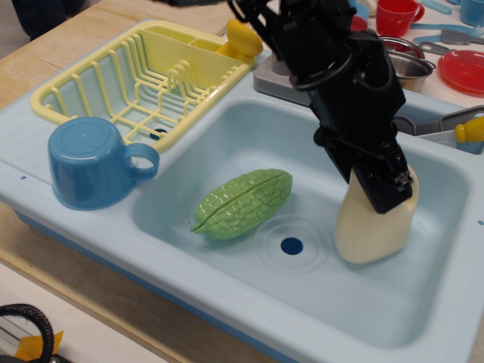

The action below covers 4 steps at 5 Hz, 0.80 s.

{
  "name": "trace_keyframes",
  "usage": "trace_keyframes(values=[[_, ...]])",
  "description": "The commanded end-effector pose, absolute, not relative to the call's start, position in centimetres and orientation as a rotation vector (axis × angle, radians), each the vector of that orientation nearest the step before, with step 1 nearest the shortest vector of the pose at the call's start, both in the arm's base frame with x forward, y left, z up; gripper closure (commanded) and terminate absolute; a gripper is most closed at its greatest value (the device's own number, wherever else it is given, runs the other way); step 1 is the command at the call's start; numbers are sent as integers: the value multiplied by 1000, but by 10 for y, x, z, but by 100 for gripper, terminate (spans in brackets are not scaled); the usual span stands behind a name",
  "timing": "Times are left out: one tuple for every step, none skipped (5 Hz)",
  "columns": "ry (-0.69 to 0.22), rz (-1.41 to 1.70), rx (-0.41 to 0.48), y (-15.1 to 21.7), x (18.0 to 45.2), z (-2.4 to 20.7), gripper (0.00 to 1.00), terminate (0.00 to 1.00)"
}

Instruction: Put detergent from sink into drying rack

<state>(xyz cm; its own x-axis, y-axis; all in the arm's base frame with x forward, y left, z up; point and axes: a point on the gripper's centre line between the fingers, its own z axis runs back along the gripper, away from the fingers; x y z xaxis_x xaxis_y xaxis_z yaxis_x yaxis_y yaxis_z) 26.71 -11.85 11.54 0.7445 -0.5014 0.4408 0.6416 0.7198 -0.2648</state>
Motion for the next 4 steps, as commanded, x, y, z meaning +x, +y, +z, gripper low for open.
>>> trace_keyframes(values=[[-452,-607,-182,-92,270,193,100,0],[-489,-553,-52,-53,273,244,100,0],[-522,-495,29,-8,278,249,100,0],[-501,-489,25,34,286,243,100,0]])
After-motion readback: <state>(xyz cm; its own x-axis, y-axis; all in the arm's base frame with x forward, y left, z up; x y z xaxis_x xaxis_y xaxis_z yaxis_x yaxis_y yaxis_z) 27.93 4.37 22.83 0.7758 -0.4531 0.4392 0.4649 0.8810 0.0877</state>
